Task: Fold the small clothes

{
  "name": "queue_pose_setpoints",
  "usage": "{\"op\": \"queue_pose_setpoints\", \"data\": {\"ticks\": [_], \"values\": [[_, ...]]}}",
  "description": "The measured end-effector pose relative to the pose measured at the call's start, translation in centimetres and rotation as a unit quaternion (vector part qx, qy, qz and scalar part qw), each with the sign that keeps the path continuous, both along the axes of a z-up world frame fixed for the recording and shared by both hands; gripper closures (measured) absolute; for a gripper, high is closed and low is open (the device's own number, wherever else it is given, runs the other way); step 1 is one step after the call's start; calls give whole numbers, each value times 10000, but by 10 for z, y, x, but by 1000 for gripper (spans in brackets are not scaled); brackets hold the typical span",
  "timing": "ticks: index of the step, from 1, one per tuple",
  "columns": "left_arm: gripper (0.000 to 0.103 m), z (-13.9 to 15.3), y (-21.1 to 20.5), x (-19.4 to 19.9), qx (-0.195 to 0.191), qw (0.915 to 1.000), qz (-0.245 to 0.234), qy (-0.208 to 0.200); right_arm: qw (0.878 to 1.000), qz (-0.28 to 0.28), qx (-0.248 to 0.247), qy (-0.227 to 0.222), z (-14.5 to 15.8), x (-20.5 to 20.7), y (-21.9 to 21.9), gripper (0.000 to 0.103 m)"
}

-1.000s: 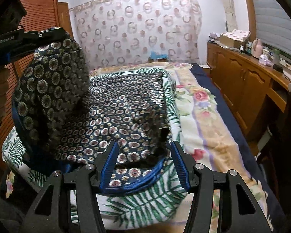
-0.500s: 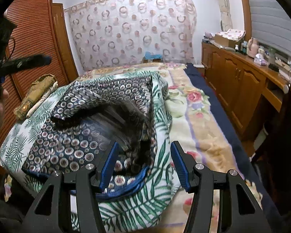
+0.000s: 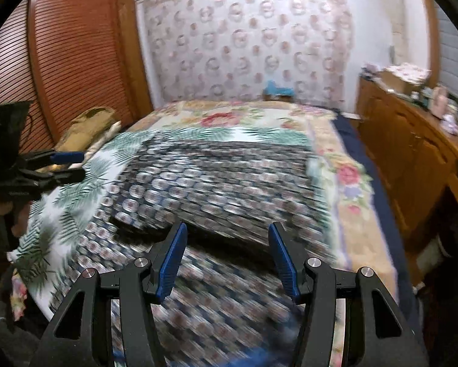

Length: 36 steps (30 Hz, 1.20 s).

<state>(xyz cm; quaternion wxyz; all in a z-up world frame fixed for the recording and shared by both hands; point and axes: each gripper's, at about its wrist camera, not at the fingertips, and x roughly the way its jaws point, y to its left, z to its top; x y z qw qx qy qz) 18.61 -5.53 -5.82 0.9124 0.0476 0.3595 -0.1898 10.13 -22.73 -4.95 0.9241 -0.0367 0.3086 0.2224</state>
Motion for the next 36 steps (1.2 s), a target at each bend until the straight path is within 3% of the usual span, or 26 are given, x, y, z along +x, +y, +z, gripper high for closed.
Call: {"op": "queue_pose_setpoints", "data": {"ticks": [11, 17, 24, 25, 26, 28, 30, 36], "values": [[33, -21, 27, 5, 124, 9998, 126, 37, 9919, 1099, -411, 489, -11, 54, 96, 45], [33, -25, 32, 5, 29, 9999, 114, 71, 9887, 981, -893, 698, -27, 66, 121, 45], [33, -29, 36, 9, -28, 9998, 120, 132, 9868, 984, -1027, 773, -38, 78, 143, 46], [32, -29, 36, 9, -29, 9998, 121, 137, 9865, 1006, -1035, 771, -39, 77, 143, 47], [33, -30, 36, 10, -26, 9998, 123, 144, 9859, 1031, -1065, 776, -39, 77, 143, 58], [33, -30, 36, 12, -21, 9998, 124, 165, 9856, 1013, -1116, 763, -41, 76, 142, 69], [32, -31, 35, 12, -25, 9998, 115, 178, 9853, 1055, -1096, 777, -36, 72, 138, 93], [32, -34, 31, 16, -10, 9997, 59, 239, 9896, 966, -951, 491, -8, 80, 109, 99]]}}
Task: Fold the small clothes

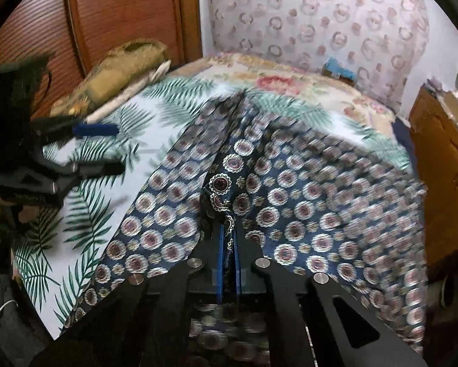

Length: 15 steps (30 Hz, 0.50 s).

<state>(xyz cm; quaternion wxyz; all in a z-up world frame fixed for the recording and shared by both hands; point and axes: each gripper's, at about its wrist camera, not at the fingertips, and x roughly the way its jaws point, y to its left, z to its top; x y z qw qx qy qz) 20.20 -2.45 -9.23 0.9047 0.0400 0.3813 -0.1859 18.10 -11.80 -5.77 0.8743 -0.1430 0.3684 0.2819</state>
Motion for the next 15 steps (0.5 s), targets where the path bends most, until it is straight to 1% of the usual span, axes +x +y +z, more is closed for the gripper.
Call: {"op": "queue_pose_setpoints", "data": {"ticks": [4, 7, 10, 13, 14, 15], "values": [[32, 0, -6, 5, 21, 10000, -64, 46, 9984, -373, -89, -418, 30, 22, -32, 99], [32, -1, -10, 9, 11, 9999, -92, 68, 9962, -656, -132, -564, 46, 50, -57, 99], [32, -2, -15, 13, -2, 9998, -130, 124, 9940, -909, -191, -585, 51, 83, -75, 99], [32, -5, -22, 16, 68, 9997, -165, 167, 9926, -1178, 90, -287, 43, 118, -92, 99], [32, -6, -23, 16, 78, 9997, -172, 181, 9915, -1272, 91, -240, 40, 125, -95, 97], [32, -8, -25, 17, 83, 9996, -178, 199, 9894, -1431, 54, -241, 36, 131, -97, 85]]}}
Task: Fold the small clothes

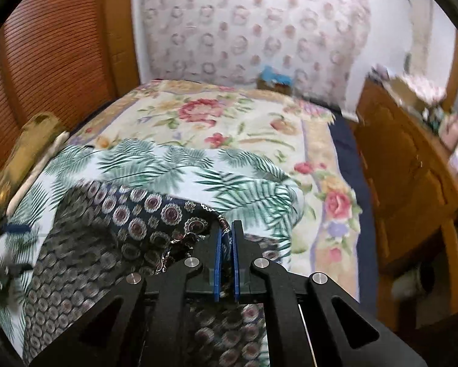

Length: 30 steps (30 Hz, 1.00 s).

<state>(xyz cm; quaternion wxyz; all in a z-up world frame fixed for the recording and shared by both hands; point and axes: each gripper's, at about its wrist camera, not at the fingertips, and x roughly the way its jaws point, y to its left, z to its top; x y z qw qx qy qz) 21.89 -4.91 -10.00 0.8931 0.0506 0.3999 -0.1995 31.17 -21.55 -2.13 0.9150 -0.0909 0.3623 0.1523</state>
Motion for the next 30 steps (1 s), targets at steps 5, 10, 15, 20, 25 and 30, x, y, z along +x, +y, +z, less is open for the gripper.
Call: {"op": "queue_pose_setpoints", "data": {"ticks": [5, 10, 15, 20, 25, 30], "values": [[32, -5, -5, 4, 30, 9999, -13, 104, 9985, -488, 64, -219, 0, 2, -3, 54], [32, -10, -9, 6, 102, 9998, -55, 174, 9987, 83, 496, 43, -7, -24, 12, 54], [29, -14, -11, 10, 164, 9995, -17, 284, 9963, 416, 441, 613, -31, -26, 44, 54], [20, -17, -19, 10, 376, 9988, -123, 275, 9944, 416, 419, 880, -49, 2, 53, 80], [14, -17, -21, 9, 380, 9986, -195, 305, 9988, 234, 258, 357, -30, 14, 26, 102], [8, -17, -22, 10, 415, 9983, -212, 344, 9994, -282, 22, 221, -26, 23, 12, 102]]}}
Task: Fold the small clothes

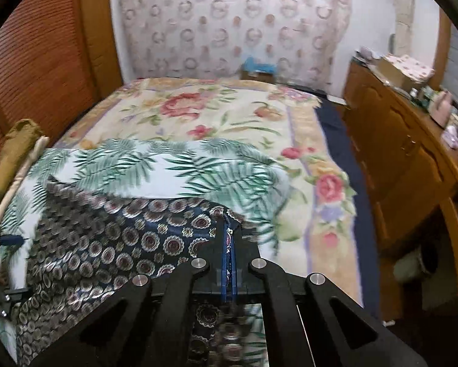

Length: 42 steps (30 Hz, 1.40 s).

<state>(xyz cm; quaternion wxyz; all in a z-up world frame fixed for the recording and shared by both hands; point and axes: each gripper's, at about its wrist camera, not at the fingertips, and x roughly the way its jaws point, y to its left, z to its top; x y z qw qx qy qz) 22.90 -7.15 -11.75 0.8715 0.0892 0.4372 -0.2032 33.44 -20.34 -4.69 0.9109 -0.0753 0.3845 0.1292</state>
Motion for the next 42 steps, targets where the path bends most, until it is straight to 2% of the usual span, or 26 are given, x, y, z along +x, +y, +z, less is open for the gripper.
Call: {"op": "queue_pose_setpoints", "data": {"ticks": [2, 4, 6, 9, 11, 17, 22, 27, 32, 35, 36, 38, 42], "values": [[8, 0, 0, 0, 11, 10000, 3, -7, 9998, -62, -131, 97, -5, 2, 4, 102], [8, 0, 0, 0, 16, 10000, 5, -8, 9998, -47, -154, 108, -3, -1, 12, 94], [7, 0, 0, 0, 22, 10000, 18, -13, 9998, -84, -149, 30, 1, -10, 12, 76], [7, -1, -1, -2, 20, 10000, 20, -12, 9999, -23, -22, -150, 14, -38, 4, 68], [7, -1, -2, -3, 21, 10000, 20, -10, 9998, -34, 56, -207, 20, -65, -5, 66], [7, 2, 2, -8, 13, 9999, 86, -52, 9997, 87, 80, -195, 11, -145, -23, 66], [8, 26, 7, -39, -368, 9983, 113, -440, 9995, 144, 227, -151, -5, -195, -34, 66], [8, 41, 6, -69, -721, 9959, 64, -545, 9999, 43, 70, -107, -20, -212, -38, 66], [8, 38, 4, -85, -801, 9957, 102, -458, 9999, -87, -113, 34, -35, -215, -43, 67], [8, 32, 4, -93, -825, 9957, 177, -384, 10000, 45, 9, -59, -35, -219, -45, 84], [8, 30, 4, -97, -816, 9958, 200, -364, 9999, 78, 1, -137, -33, -221, -45, 96], [8, 28, 4, -106, -781, 9961, 237, -337, 9994, 61, -27, -341, -32, -228, -42, 98], [8, 24, 3, -126, -762, 9963, 246, -314, 9956, -425, -63, -838, -22, -248, -58, 100]]}}
